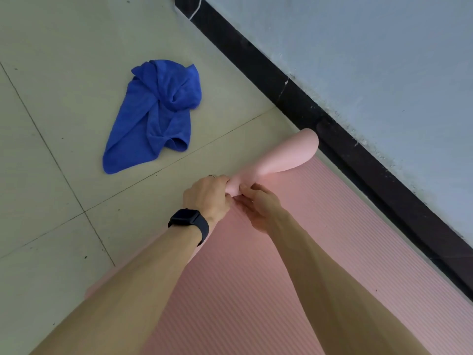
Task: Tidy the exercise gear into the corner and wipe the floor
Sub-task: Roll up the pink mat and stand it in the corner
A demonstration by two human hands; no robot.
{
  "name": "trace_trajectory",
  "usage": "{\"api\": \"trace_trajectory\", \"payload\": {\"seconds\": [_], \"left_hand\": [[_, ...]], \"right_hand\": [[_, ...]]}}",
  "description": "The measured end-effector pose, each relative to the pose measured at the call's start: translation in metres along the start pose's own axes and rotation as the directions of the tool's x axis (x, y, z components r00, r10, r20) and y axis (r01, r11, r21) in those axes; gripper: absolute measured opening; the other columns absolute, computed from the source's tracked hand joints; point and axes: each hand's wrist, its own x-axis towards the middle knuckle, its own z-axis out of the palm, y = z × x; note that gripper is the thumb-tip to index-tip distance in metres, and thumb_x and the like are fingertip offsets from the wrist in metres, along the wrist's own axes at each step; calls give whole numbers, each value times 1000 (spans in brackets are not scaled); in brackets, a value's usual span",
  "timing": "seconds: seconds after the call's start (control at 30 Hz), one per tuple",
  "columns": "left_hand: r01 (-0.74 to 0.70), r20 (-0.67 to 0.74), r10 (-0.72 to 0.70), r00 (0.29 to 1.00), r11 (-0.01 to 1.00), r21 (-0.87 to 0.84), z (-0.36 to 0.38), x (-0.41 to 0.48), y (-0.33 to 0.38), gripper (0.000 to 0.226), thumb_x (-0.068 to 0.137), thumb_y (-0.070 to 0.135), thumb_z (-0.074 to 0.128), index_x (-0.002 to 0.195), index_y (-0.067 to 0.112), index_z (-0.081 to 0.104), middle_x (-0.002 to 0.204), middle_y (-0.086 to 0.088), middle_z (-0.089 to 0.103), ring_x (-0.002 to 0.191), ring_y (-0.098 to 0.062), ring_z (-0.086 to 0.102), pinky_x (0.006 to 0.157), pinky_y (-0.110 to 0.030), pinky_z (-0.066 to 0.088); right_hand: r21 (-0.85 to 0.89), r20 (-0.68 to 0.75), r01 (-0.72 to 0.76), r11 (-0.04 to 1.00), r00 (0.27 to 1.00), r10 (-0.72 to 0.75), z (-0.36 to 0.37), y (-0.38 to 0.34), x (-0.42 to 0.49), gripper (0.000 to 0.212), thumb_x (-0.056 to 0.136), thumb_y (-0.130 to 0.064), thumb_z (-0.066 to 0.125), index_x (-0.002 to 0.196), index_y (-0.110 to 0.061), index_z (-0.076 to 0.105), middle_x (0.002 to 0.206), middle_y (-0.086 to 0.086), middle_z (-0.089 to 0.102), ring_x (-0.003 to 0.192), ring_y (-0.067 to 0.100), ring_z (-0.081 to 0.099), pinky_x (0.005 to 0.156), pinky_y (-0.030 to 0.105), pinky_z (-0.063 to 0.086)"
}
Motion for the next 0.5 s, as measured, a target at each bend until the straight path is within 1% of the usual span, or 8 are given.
{"api": "trace_trajectory", "payload": {"seconds": [0.03,0.07,0.13,0.17,0.27,0.33,0.43,0.5], "left_hand": [[-21,-22,21,1000,999,38,3,-2,1,20,95,25,56,115,24,61,102,-1,65,85,-26,60,62,-35,45],[-46,-47,50,998,995,88,7,-4,1,26,96,22,56,122,24,59,104,-1,65,89,-25,62,61,-34,44],[-113,-89,134,987,971,209,16,-11,4,41,94,14,55,134,23,52,108,0,66,92,-24,61,59,-33,38],[-141,-94,170,981,957,254,21,-16,5,48,90,9,56,136,21,52,107,0,68,90,-24,61,59,-33,35],[-254,-108,310,945,898,358,32,-30,3,57,68,-3,60,122,14,68,96,-3,73,73,-27,60,54,-32,37],[-287,-132,372,919,858,425,37,-33,3,55,66,0,54,117,12,71,95,-3,72,70,-26,58,54,-33,40],[-328,-62,407,911,809,488,36,-33,5,58,70,9,56,127,12,66,109,-2,69,81,-24,58,60,-35,42],[-354,17,381,925,840,411,33,-35,7,58,82,31,63,137,13,55,125,-2,62,97,-26,56,70,-37,45]], "right_hand": [[-58,-41,22,998,999,-24,-1,1,2,25,92,-9,69,115,-6,60,110,16,73,88,22,72,78,30,59],[-198,-109,54,979,991,-77,-3,2,5,26,90,-16,74,111,-9,60,104,14,74,82,21,71,74,31,59],[-549,-254,68,833,936,-244,-4,1,8,30,81,-33,81,97,-17,61,87,6,75,74,20,72,73,35,61],[-609,-302,42,792,911,-281,-5,0,5,28,78,-34,82,90,-18,62,79,4,74,71,21,73,74,38,62],[-571,-344,-6,821,910,-233,-10,-2,-4,12,75,-17,75,67,-11,69,64,5,74,65,23,74,75,42,63],[-523,-364,-13,852,907,-210,-12,-3,-10,19,74,-25,70,65,-8,73,61,5,73,63,22,74,73,40,63],[-578,-374,-12,816,893,-251,-11,-6,-9,40,75,-50,71,68,-11,74,59,1,72,62,19,74,72,37,62],[-611,-385,-15,791,879,-281,-14,-3,-6,39,76,-50,71,70,-11,74,59,0,72,67,19,73,73,37,62]]}}
